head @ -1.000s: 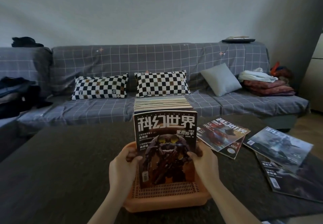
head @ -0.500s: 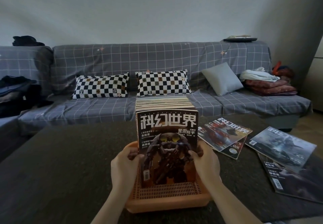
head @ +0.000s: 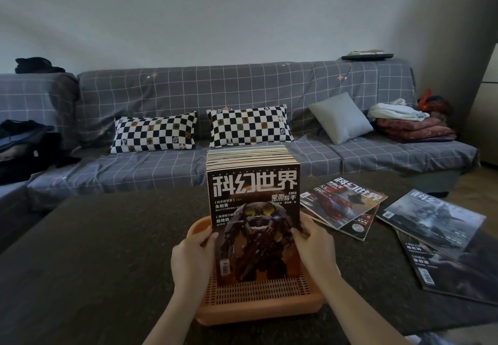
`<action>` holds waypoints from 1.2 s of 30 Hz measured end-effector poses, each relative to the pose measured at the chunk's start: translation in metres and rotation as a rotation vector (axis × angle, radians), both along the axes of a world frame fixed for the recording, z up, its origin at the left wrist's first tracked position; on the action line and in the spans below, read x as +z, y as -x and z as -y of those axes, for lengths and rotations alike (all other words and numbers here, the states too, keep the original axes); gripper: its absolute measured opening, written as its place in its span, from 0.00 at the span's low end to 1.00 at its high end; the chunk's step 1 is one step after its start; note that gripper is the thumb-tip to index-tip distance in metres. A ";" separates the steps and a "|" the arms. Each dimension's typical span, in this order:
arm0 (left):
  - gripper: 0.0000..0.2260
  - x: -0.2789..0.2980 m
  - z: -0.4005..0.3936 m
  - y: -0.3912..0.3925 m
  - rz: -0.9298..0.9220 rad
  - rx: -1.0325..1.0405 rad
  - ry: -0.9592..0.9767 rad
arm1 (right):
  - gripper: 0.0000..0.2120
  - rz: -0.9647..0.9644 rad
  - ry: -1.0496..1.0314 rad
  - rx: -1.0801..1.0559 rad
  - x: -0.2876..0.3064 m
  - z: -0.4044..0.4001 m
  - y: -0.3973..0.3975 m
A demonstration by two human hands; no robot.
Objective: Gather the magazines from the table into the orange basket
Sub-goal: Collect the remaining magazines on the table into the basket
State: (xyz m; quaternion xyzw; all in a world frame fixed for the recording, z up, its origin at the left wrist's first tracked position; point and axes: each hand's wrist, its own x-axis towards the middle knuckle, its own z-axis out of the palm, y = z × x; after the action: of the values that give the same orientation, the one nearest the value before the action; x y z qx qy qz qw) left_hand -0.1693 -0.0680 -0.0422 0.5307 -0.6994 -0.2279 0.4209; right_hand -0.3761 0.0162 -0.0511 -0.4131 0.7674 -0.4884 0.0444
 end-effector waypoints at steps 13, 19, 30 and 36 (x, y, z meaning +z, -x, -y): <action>0.05 0.012 -0.025 0.009 -0.258 -0.016 0.045 | 0.21 0.080 -0.012 -0.038 0.005 -0.012 0.019; 0.07 0.022 -0.056 0.052 -0.197 -0.251 -0.007 | 0.19 0.119 0.037 -0.035 0.012 -0.031 0.034; 0.05 0.016 -0.078 0.189 -0.126 -0.538 -0.306 | 0.14 0.124 0.001 -0.067 0.002 -0.082 0.106; 0.05 0.004 -0.045 0.277 0.032 -0.546 -0.461 | 0.14 0.143 -0.059 -0.112 -0.017 -0.077 0.165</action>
State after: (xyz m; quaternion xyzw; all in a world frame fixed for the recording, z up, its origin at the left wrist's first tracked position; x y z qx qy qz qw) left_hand -0.4465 -0.0234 -0.0384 0.4088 -0.7522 -0.4753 0.2027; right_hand -0.5407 0.0933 -0.0678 -0.3324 0.7980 -0.4956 0.0838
